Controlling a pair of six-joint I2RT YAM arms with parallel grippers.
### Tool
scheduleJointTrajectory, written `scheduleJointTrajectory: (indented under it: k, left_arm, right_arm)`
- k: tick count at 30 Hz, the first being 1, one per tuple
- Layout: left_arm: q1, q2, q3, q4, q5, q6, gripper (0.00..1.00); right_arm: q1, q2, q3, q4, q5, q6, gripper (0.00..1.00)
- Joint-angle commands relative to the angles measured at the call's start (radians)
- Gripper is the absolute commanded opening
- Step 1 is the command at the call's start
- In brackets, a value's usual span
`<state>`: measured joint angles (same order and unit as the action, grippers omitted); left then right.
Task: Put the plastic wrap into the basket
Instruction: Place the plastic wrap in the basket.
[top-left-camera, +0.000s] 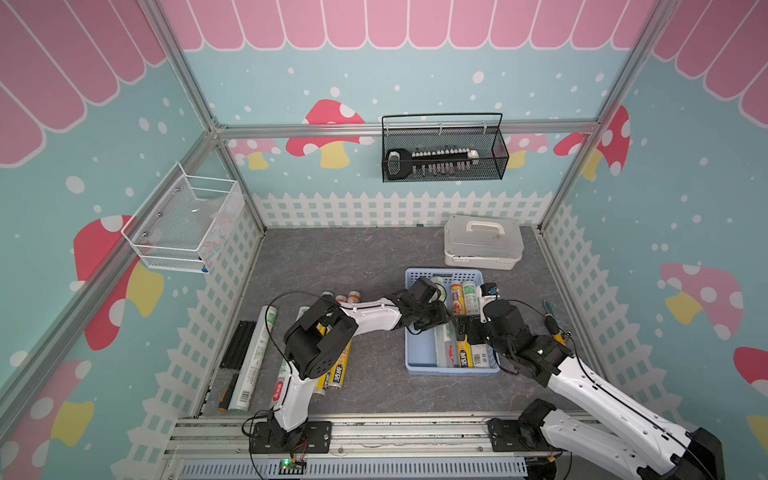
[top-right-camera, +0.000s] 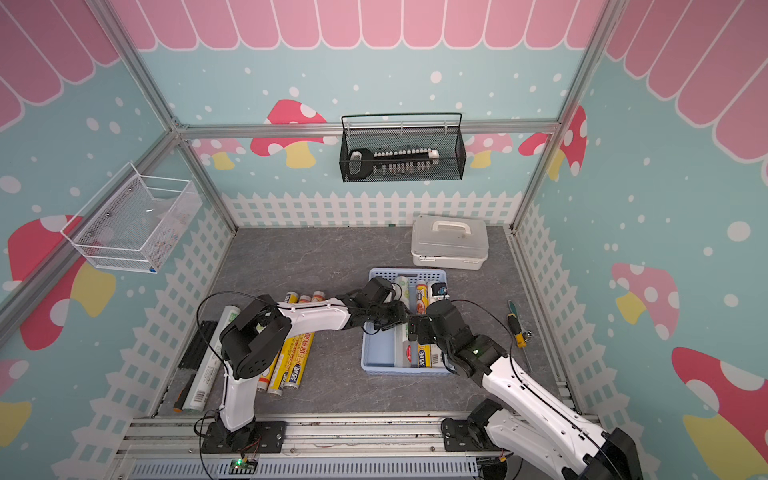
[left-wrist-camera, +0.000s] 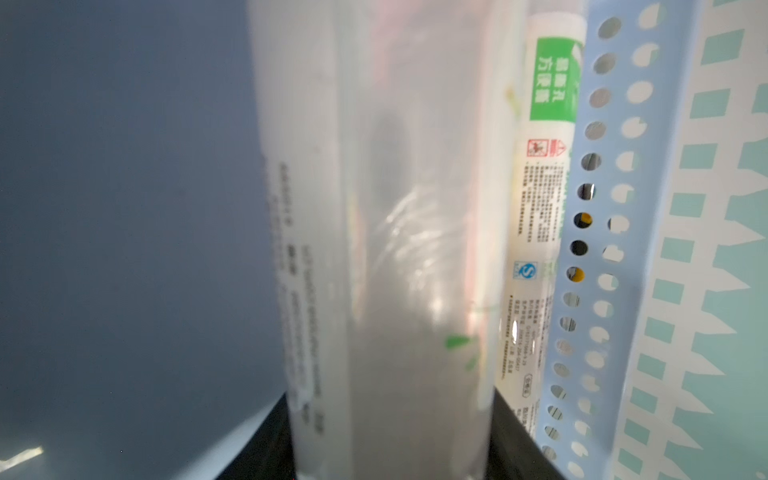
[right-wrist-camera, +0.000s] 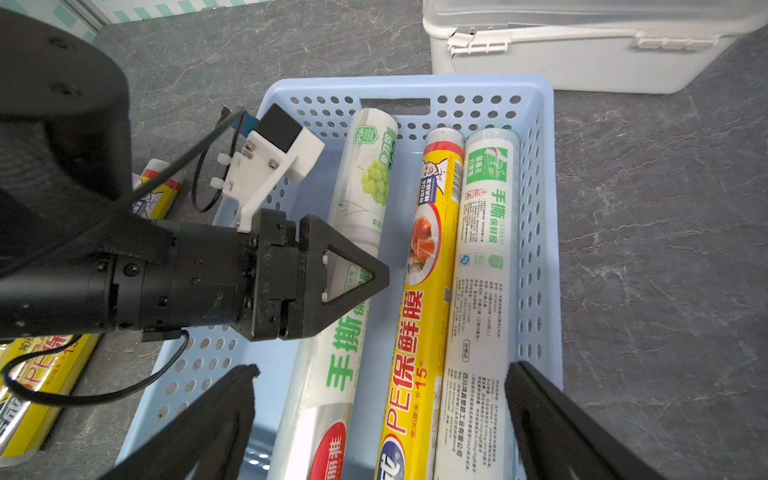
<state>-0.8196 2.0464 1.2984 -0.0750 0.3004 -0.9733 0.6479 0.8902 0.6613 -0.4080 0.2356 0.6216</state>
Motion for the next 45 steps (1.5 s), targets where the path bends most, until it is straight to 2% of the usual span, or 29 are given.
scheduleJointTrajectory:
  k: [1,7,13,25,36,41,45]
  left_arm:
    - [-0.006,0.003,0.064,0.004,0.049,0.051,0.29]
    - [-0.009,0.007,0.078,-0.029,0.043,0.060,0.51]
    - [-0.010,0.004,0.072,-0.039,0.014,0.029,0.59]
    - [-0.016,-0.019,0.060,-0.028,0.025,0.019,0.62]
    - [-0.016,-0.228,-0.022,-0.044,-0.065,0.126,0.62]
    - [-0.007,-0.370,-0.087,-0.072,-0.158,0.215,0.62]
    - [0.029,-0.500,-0.175,-0.095,-0.236,0.271,0.62]
  right_arm:
    - [-0.005,0.011,-0.007,-0.008,0.013,0.014,0.96]
    - [-0.005,0.012,-0.009,-0.009,0.014,0.021,0.96]
    - [-0.005,-0.007,-0.009,-0.022,0.029,0.018,0.96]
    - [-0.004,-0.026,-0.014,-0.036,0.027,0.025,0.96]
    - [-0.005,-0.064,0.006,-0.072,0.010,0.019,0.96]
    - [-0.004,-0.063,0.051,-0.058,-0.073,-0.027,0.96]
    - [-0.005,-0.033,0.070,0.040,-0.218,-0.062,0.96]
